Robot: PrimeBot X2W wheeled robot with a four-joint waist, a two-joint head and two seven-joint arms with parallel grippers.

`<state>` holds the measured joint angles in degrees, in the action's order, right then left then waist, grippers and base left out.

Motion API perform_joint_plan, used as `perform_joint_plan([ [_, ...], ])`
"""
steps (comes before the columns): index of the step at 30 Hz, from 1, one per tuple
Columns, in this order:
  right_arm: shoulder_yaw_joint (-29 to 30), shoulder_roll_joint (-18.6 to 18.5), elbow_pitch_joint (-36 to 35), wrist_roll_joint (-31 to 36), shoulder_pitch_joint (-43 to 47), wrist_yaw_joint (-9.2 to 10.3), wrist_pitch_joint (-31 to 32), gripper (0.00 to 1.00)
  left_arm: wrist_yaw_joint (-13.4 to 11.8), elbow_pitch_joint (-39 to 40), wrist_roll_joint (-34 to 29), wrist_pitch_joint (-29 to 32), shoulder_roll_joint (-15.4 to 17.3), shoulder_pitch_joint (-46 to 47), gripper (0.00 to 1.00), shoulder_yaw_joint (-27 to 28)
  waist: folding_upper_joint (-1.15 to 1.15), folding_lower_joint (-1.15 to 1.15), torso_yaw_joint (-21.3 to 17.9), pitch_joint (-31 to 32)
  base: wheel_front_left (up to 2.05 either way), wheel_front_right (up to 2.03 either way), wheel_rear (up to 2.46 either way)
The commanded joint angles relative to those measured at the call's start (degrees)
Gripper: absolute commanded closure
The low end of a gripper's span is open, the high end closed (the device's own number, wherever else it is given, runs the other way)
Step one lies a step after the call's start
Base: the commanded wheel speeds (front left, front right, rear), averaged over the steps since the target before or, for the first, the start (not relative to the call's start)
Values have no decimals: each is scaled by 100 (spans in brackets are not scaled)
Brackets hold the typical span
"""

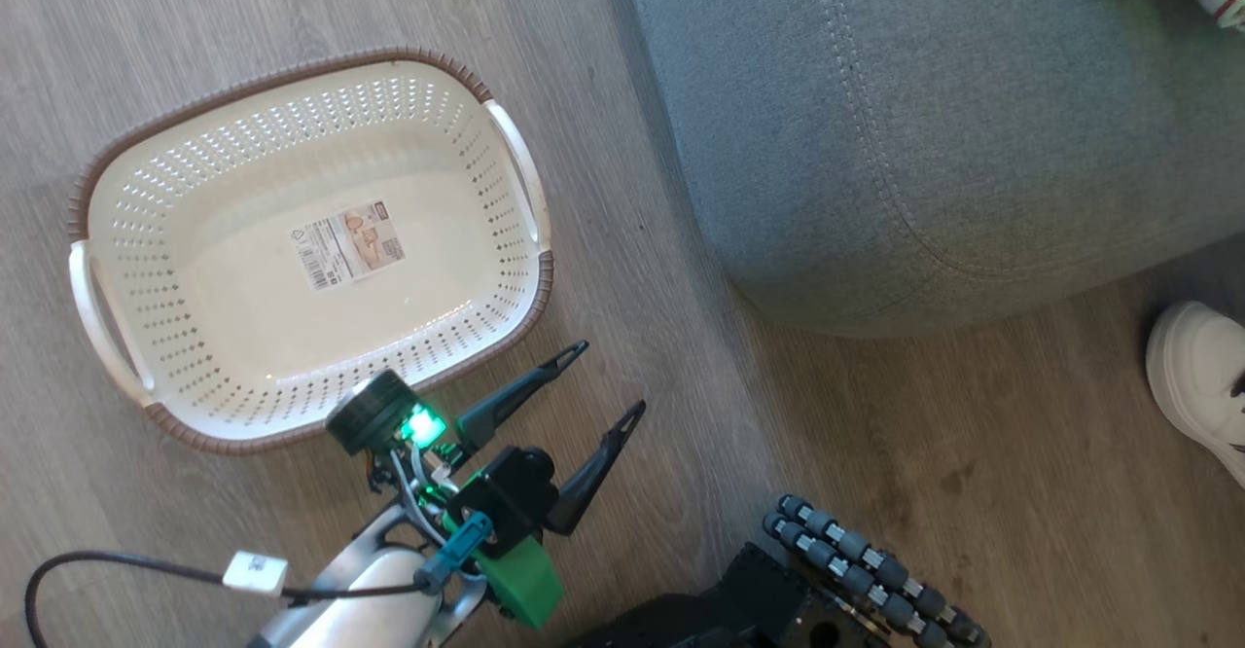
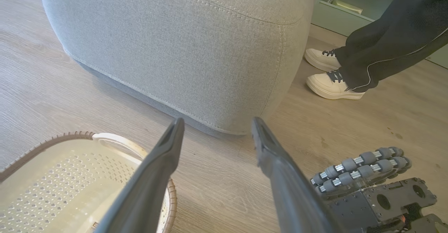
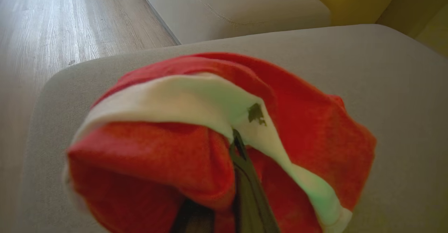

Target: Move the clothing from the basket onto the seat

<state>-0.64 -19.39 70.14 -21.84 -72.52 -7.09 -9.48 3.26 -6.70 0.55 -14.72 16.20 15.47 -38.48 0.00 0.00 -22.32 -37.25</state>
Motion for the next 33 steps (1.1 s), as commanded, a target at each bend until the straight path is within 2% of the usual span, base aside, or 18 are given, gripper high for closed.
perform_joint_plan([
  [1, -114, -10, -70, -128, -13, -40, 143, 100, -65, 167, 25, -28, -9, 36, 0, 132, 0, 0, 11, 20, 0, 0, 0],
  [3, -253, -28, -58, -198, 27, -40, 224, 100, -68, 157, 41, -28, -15, 48, 0, 126, 0, 0, 17, 45, 0, 0, 0],
  [4, -316, -67, -67, -203, 32, -40, 187, 72, -70, 152, 47, -28, -18, 53, 0, 122, 0, 0, 15, 59, 0, 0, 0],
  [5, -363, -92, -73, -223, 35, -40, 144, 15, -72, 152, 56, -28, -24, 60, 0, 120, 0, 0, 11, 80, 0, 0, 0],
  [6, -393, -96, -68, -265, 39, -40, 117, 0, -74, 157, 69, -28, -35, 68, 0, 119, 0, 0, 9, 105, 0, 0, 0],
  [12, -720, -192, -119, -462, 69, -40, 213, 0, -37, 109, 134, -28, -160, 116, 0, 40, 0, 0, 4, 403, 0, 0, 0],
  [19, -1315, -540, -387, -494, 186, -40, 150, 0, 1, -4, 213, -28, -446, 130, 0, -89, 0, 0, 71, 1010, 0, 0, 0],
  [28, -1985, -1122, -1060, -818, 505, -40, -7, 0, -17, -102, 317, -28, -914, 42, 0, -134, 0, 0, 345, 1948, 0, 0, 0],
  [33, -2327, -1301, -1704, -1124, 882, -40, -170, 0, -86, -108, 390, -28, -1105, -77, 0, -40, 0, 0, 579, 2514, 0, 0, 0],
])
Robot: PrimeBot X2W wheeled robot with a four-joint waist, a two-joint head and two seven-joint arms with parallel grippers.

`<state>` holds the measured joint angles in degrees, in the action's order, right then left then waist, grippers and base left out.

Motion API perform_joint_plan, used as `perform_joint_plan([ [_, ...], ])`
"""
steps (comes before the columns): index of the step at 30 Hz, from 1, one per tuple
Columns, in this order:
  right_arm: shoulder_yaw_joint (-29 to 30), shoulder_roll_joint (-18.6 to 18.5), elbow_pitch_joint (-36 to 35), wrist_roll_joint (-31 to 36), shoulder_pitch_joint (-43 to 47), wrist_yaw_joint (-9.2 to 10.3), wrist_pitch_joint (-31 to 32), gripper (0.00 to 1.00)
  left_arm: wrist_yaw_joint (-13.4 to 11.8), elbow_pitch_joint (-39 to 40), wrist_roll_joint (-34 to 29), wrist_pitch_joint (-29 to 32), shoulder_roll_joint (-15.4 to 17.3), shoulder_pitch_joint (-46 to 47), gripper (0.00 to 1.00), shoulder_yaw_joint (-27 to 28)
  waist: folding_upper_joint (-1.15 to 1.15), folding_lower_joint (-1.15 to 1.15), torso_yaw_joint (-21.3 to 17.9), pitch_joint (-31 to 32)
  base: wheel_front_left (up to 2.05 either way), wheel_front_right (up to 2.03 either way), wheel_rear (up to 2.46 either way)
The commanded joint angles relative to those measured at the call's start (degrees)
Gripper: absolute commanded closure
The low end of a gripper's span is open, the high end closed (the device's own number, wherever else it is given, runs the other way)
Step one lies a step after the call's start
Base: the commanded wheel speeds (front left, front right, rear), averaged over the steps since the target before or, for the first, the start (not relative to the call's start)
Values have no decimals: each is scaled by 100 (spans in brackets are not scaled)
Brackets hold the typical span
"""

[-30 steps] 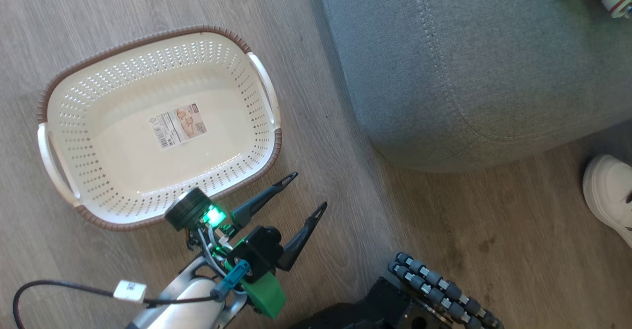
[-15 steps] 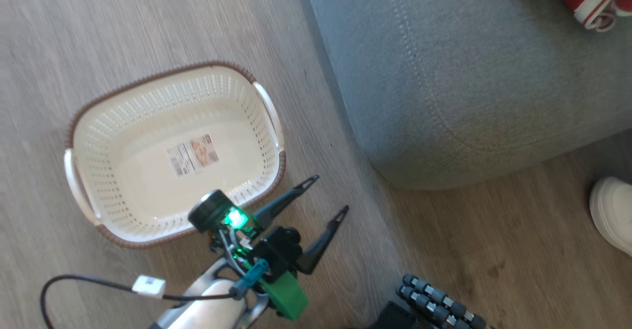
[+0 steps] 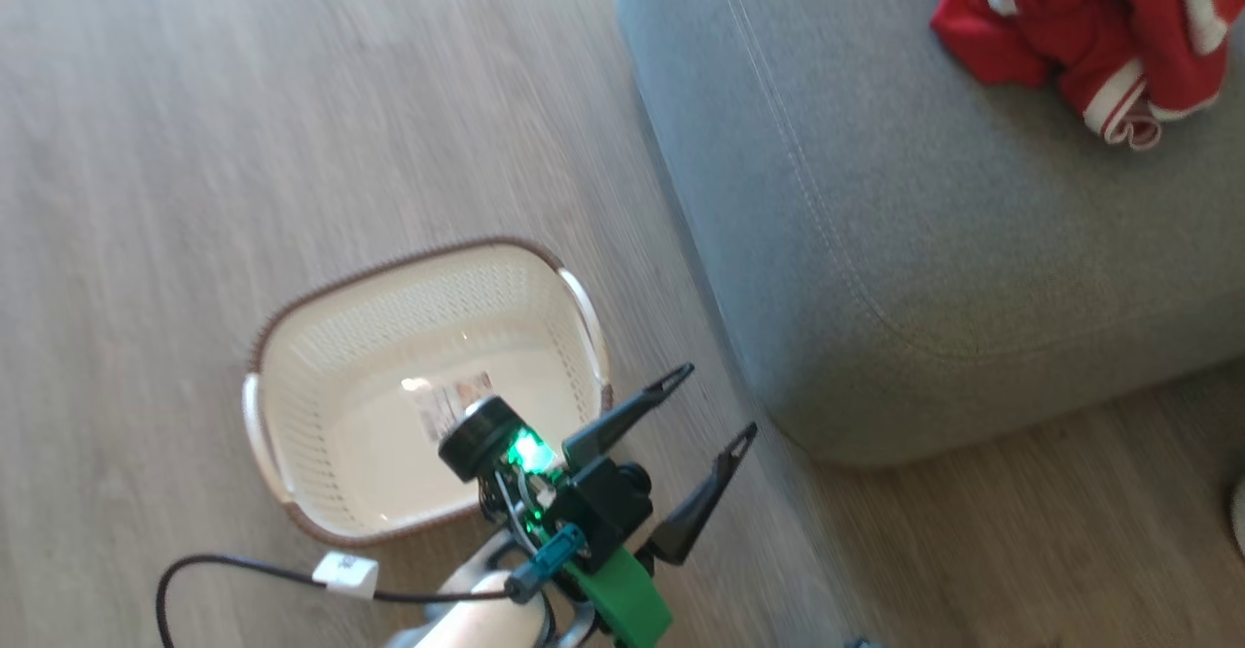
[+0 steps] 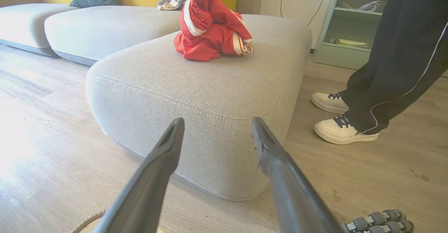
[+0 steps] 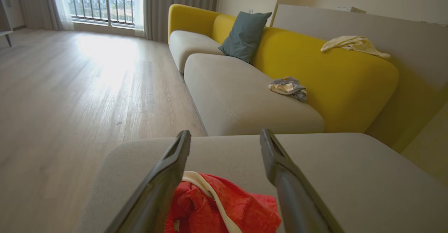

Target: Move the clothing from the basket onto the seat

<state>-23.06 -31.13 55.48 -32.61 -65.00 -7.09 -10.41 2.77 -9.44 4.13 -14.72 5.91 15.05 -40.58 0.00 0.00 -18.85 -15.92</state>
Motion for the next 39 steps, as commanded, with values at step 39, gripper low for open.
perform_joint_plan([
  [39, 1532, 1807, -4778, 1030, 5932, -40, -458, 0, -1427, 238, 159, -28, -301, -1256, 0, 2966, 0, 0, 1973, 2048, 0, 0, 0],
])
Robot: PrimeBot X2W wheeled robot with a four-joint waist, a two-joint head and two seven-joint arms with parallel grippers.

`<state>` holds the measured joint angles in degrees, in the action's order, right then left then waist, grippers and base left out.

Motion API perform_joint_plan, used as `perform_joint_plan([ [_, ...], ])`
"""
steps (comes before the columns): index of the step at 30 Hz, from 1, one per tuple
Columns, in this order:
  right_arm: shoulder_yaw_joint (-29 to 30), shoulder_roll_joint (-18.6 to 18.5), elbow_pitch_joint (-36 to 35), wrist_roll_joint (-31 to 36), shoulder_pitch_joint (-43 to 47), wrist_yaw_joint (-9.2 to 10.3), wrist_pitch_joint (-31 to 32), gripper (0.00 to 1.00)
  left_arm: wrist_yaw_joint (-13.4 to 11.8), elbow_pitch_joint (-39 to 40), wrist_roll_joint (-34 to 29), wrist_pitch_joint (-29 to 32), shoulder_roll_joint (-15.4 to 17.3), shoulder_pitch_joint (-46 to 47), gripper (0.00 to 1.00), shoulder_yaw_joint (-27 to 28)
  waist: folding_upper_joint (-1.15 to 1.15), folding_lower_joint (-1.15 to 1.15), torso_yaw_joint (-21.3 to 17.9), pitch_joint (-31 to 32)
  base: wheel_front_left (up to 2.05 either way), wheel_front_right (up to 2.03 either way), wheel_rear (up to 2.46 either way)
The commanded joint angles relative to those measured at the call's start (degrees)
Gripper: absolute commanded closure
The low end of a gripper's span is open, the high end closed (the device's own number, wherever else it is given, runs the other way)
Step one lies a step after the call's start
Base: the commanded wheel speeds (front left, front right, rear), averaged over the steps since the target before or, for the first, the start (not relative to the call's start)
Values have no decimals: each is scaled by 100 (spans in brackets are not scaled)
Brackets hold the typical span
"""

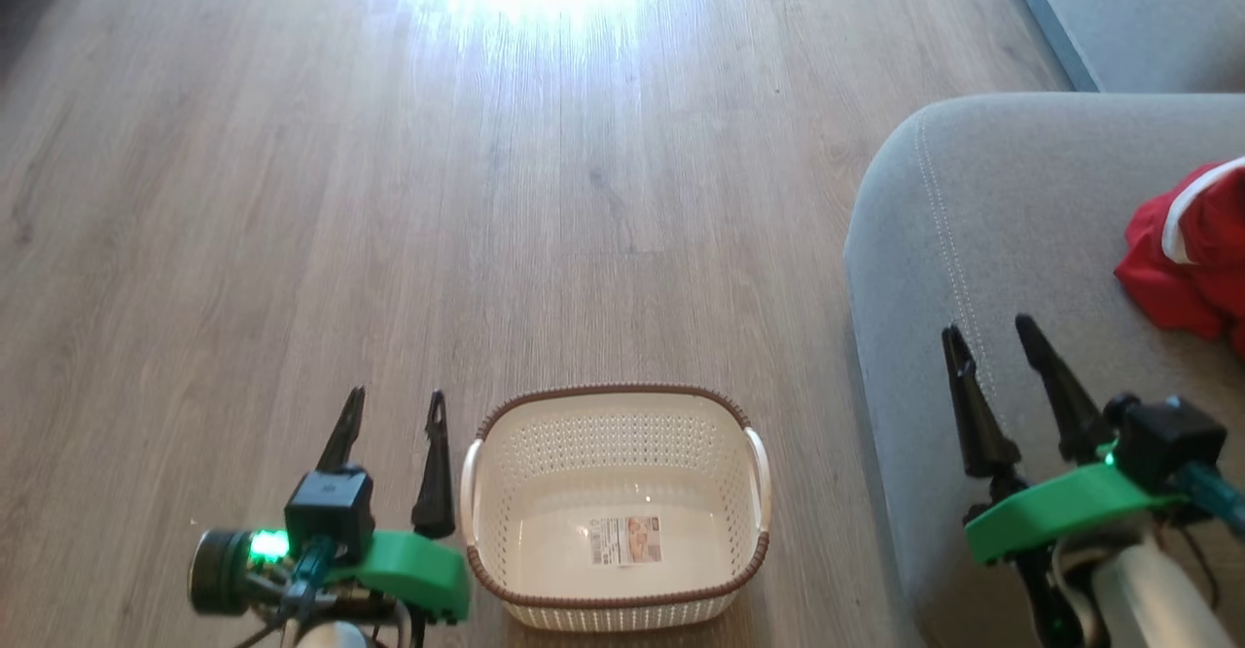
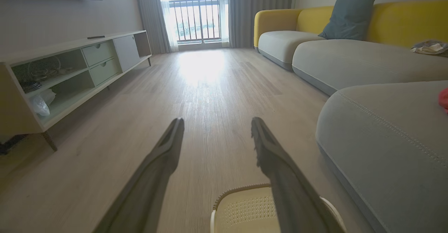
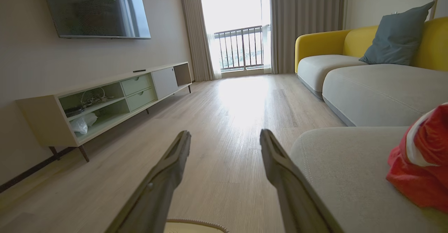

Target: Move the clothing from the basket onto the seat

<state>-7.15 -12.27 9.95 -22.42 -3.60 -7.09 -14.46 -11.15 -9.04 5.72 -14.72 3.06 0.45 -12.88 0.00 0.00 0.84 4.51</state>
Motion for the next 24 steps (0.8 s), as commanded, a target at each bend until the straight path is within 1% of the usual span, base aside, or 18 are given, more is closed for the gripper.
perform_joint_plan([
  [1, -35, 2, -221, 47, -125, -40, -53, 0, -79, 171, 32, -28, -16, 157, 0, 222, 0, 0, 17, 16, 0, 0, 0],
  [4, 64, 251, -201, 113, 104, -40, -53, 0, -78, 106, 115, -28, -17, 73, 0, 236, 0, 0, 50, 35, 0, 0, 0],
  [8, 213, 566, -230, 208, 373, -40, -53, 0, 145, 135, 162, -28, -17, 21, 0, 187, 0, 0, 90, 26, 0, 0, 0],
  [11, 260, 693, -231, 311, 491, -40, -53, 0, 211, 182, 164, -28, -17, -38, 0, 246, 0, 0, 84, -1, 0, 0, 0],
  [16, 283, 791, -225, 469, 579, -40, -53, 0, 289, 111, 152, -28, -18, -80, 0, 274, 0, 0, 62, -33, 0, 0, 0],
  [17, 292, 804, -218, 481, 587, -40, -53, 0, 366, 91, 205, -28, -18, -87, 0, 258, 0, 0, 56, -37, 0, 0, 0],
  [18, 294, 815, -211, 490, 595, -40, -53, 0, 518, 116, 255, -28, -18, -92, 0, 216, 0, 0, 50, -39, 0, 0, 0],
  [19, 292, 824, -205, 495, 600, -40, -53, 0, 581, 133, 266, -28, -18, -110, 0, 232, 0, 0, 47, -40, 0, 0, 0],
  [21, 288, 837, -204, 502, 604, -40, -53, 0, 625, 122, 256, -28, -18, -147, 0, 281, 0, 0, 37, -49, 0, 0, 0],
  [24, 298, 850, -209, 505, 600, -40, -53, 0, 621, 104, 260, -28, -18, -166, 0, 331, 0, 0, 24, -63, 0, 0, 0],
])
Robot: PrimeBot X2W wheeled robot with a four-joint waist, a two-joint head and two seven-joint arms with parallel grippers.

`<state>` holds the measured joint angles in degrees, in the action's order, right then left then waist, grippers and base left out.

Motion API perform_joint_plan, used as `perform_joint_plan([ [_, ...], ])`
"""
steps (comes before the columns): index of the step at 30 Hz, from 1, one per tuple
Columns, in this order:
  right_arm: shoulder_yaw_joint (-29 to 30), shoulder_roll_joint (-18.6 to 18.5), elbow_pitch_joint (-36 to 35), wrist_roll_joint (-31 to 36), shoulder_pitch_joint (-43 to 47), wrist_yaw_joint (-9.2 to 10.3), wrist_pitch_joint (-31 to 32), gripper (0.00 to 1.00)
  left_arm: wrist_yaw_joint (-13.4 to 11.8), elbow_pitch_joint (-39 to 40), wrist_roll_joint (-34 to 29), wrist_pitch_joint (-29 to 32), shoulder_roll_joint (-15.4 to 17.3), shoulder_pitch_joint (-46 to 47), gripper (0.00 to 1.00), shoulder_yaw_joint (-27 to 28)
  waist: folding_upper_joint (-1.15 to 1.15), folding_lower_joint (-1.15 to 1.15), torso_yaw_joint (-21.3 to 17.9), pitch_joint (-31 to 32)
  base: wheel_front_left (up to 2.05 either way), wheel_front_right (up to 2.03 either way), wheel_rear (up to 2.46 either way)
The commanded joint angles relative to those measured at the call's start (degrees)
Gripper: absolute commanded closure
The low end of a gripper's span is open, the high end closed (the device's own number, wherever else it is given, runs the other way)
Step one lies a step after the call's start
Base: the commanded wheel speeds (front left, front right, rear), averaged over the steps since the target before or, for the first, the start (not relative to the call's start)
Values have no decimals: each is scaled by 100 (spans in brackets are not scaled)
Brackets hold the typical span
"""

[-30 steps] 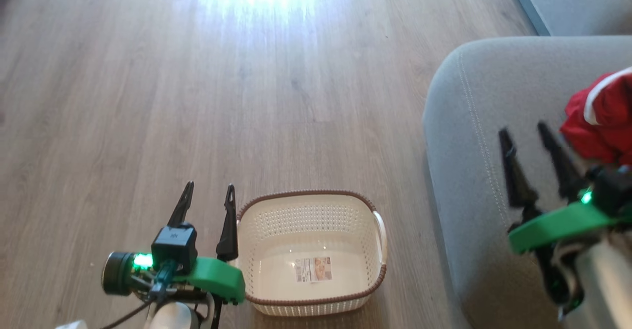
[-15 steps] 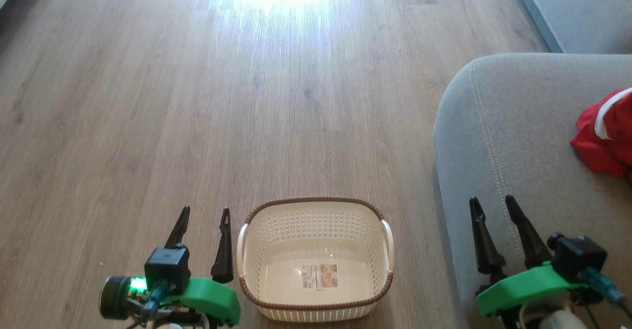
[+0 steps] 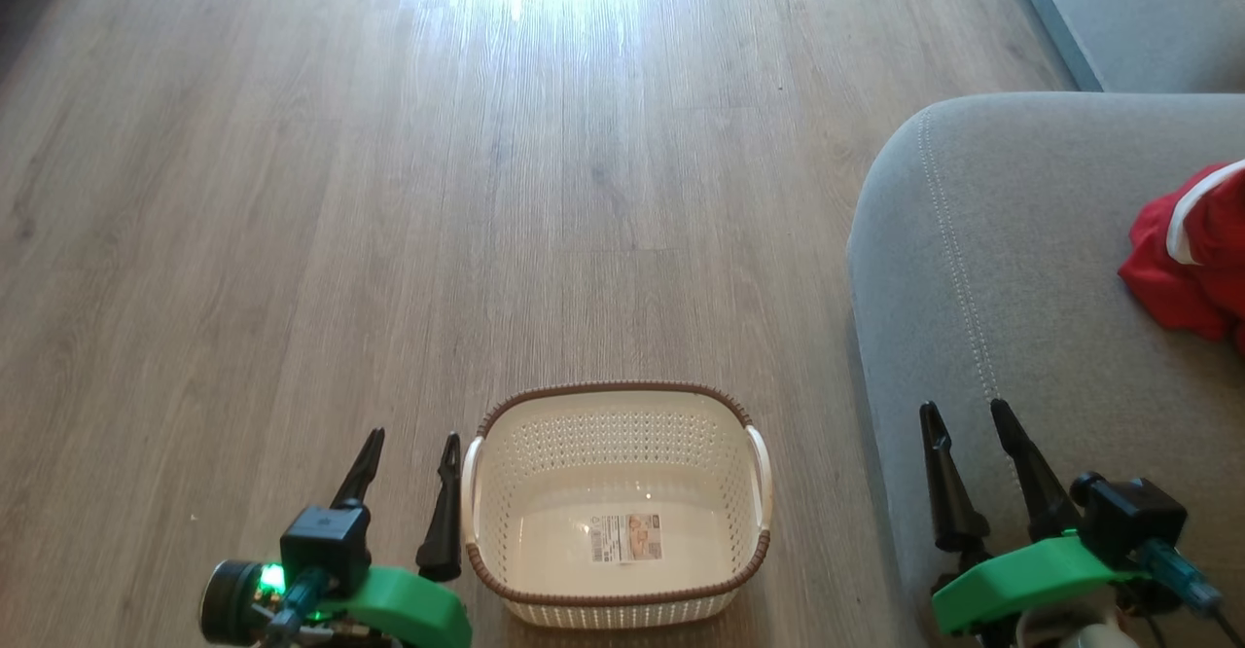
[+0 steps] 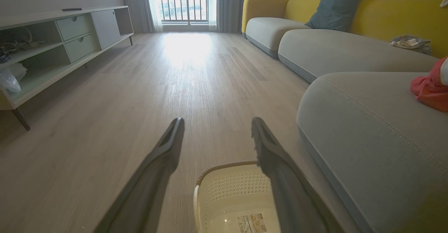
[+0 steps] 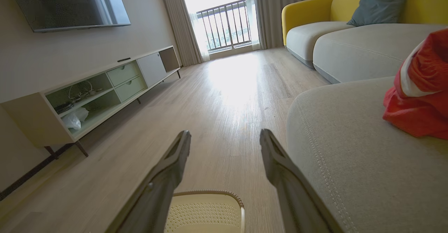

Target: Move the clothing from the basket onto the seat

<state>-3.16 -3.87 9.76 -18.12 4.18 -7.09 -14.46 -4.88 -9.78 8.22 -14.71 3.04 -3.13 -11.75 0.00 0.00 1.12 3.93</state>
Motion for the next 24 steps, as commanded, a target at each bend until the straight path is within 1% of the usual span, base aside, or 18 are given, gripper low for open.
perform_joint_plan([
  [1, -98, 14, -190, 77, -180, -40, -53, 0, -8, 183, 14, -29, -16, 191, 0, 229, 0, 0, -8, -9, 0, 0, 0],
  [15, -159, 1, -148, 13, -222, -40, -53, 0, 95, 118, 158, -29, -16, 194, 0, 276, 0, 0, -29, -55, 0, 0, 0],
  [24, -152, -9, -129, 5, -211, -40, -53, 0, 112, 103, 142, -29, -16, 206, 0, 276, 0, 0, -20, -39, 0, 0, 0],
])
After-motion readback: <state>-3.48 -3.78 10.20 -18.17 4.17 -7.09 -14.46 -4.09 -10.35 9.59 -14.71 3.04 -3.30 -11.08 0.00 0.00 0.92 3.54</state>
